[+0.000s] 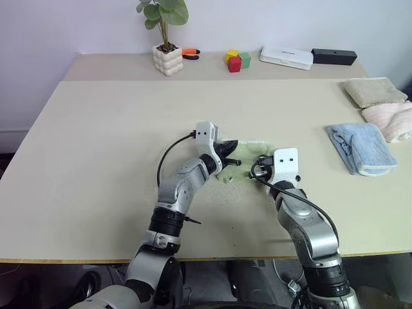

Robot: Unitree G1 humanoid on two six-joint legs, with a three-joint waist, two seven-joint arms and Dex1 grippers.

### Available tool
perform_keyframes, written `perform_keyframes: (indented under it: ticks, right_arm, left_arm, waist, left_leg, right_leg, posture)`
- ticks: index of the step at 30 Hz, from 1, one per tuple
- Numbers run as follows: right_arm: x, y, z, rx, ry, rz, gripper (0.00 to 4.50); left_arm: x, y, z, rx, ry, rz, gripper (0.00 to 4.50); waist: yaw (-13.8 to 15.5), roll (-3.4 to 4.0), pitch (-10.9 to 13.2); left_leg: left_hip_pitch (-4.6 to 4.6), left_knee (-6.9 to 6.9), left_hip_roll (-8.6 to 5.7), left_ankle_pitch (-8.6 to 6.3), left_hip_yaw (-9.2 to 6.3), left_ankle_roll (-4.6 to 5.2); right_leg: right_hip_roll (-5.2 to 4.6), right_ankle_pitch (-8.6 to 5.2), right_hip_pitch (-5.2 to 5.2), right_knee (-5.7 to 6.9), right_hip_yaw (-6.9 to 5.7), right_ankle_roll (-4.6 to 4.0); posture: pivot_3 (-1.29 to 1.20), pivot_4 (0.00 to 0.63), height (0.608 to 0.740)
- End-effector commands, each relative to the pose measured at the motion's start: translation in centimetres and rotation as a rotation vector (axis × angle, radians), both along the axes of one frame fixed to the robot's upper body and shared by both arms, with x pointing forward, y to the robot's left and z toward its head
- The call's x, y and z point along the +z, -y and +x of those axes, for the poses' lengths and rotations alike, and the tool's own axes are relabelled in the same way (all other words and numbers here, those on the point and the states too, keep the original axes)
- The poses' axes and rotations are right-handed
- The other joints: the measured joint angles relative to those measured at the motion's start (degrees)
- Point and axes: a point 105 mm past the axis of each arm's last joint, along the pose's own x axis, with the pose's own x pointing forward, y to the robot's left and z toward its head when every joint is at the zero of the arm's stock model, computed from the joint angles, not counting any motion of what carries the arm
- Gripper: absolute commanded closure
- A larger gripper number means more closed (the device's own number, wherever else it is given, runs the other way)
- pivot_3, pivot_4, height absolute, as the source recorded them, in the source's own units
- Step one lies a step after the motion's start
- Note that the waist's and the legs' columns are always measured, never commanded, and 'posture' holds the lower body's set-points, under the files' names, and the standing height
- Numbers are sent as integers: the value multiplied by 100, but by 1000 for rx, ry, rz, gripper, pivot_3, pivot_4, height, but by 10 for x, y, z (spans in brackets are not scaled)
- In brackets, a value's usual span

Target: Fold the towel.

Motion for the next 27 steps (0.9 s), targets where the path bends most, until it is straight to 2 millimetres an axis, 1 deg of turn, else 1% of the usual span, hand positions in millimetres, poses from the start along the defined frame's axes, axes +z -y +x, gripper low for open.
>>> perform_keyframes:
  ticks: [1,3,5,7,8,9,10,11,13,15,17,18,20,22,24,25,27]
  right_arm:
    - [-2,29,3,-101,21,-63,4464]
    - [-3,36,5,-98,26,-78,4464]
    - [-3,41,7,-99,30,-84,4464]
    - [0,40,9,-85,41,-72,4464]
    - [4,38,10,-70,55,-36,4464]
    - [7,37,11,-59,66,-10,3929]
    - [14,34,12,-42,86,17,3604]
    - [20,33,13,-38,108,21,3140]
    - [36,35,16,-36,163,40,2100]
    - [46,48,19,-72,194,-5,1116]
    - [46,63,22,-111,193,-39,55]
    - [45,71,22,-133,190,-55,18]
    - [45,81,23,-147,192,-90,18]
    - [50,86,24,-145,202,-99,18]
    - [58,87,27,-111,216,-65,18]
    - [62,77,28,-26,217,-17,18]
    - [76,58,23,183,228,72,18]
  left_arm:
    - [-7,-10,3,27,15,48,4500]
    - [-6,-16,6,39,18,44,4500]
    - [-4,-18,6,30,25,28,4500]
    - [-3,-19,6,28,23,23,4500]
    - [0,-20,7,24,28,7,4500]
    - [2,-21,7,20,31,-6,3949]
    - [8,-23,7,19,57,-8,3618]
    - [15,-26,8,26,84,-20,3145]
    - [28,-31,9,23,105,-56,2123]
    - [39,-37,8,18,125,-82,1157]
    - [44,-44,8,14,129,-96,90]
    - [45,-49,8,22,129,-99,35]
    - [47,-58,9,38,125,-99,35]
    - [48,-65,8,39,119,-93,35]
    - [46,-69,5,23,56,-120,35]
    - [46,-72,2,11,36,-128,35]
    - [39,-78,-4,-28,-55,-145,35]
  waist:
    - [6,-1,0]
    - [10,0,-1]
    - [9,0,-1]
    - [-5,0,-1]
    - [-9,0,-1]
    - [-10,0,-1]
    - [-14,0,-1]
    - [-22,0,-1]
    - [-28,1,-1]
    - [-22,1,-1]
    - [-5,2,-1]
    - [6,1,-1]
    - [22,1,-1]
    - [14,1,-1]
    - [5,1,-1]
    - [-2,2,-1]
    - [-30,3,0]
  left_leg:
    - [0,0,0,0,0,0]
    - [1,1,0,0,0,0]
    - [6,1,0,0,0,0]
    - [9,-1,0,0,0,0]
    - [11,-2,0,0,0,0]
    - [12,-2,1,0,0,0]
    - [12,-2,0,0,0,0]
    - [12,-2,1,0,0,0]
    - [13,-2,1,0,0,0]
    - [12,-2,1,0,0,0]
    - [11,-2,1,0,0,0]
    - [11,-1,1,0,0,0]
    - [10,-2,0,0,0,0]
    - [9,-2,0,0,0,0]
    - [10,-2,0,0,0,0]
    - [10,-2,0,0,0,0]
    - [11,-2,1,0,0,0]
  right_leg:
    - [0,0,1,0,0,0]
    - [-1,0,5,-1,0,0]
    - [-1,0,9,-2,0,0]
    - [-1,0,10,-1,0,0]
    - [0,0,11,-1,0,0]
    - [0,0,11,0,0,0]
    - [0,0,11,0,0,0]
    - [0,0,11,1,1,0]
    - [0,0,11,2,1,0]
    - [0,0,9,5,1,1]
    - [0,0,9,5,0,1]
    - [-1,0,10,5,0,1]
    - [-1,0,10,4,0,1]
    - [-2,0,10,4,0,1]
    - [-1,0,9,4,0,1]
    - [-1,0,10,5,0,1]
    - [-1,0,9,6,0,1]
  posture:
    - [0,150,740]
    - [0,150,740]
    - [0,150,740]
    - [0,150,740]
    - [0,150,740]
    - [0,150,740]
    - [0,150,740]
    - [0,150,740]
    - [0,150,740]
    - [0,150,740]
    - [0,150,740]
    - [0,150,740]
    - [0,150,740]
    - [0,150,740]
    - [0,150,740]
    - [0,150,740]
    - [0,150,740]
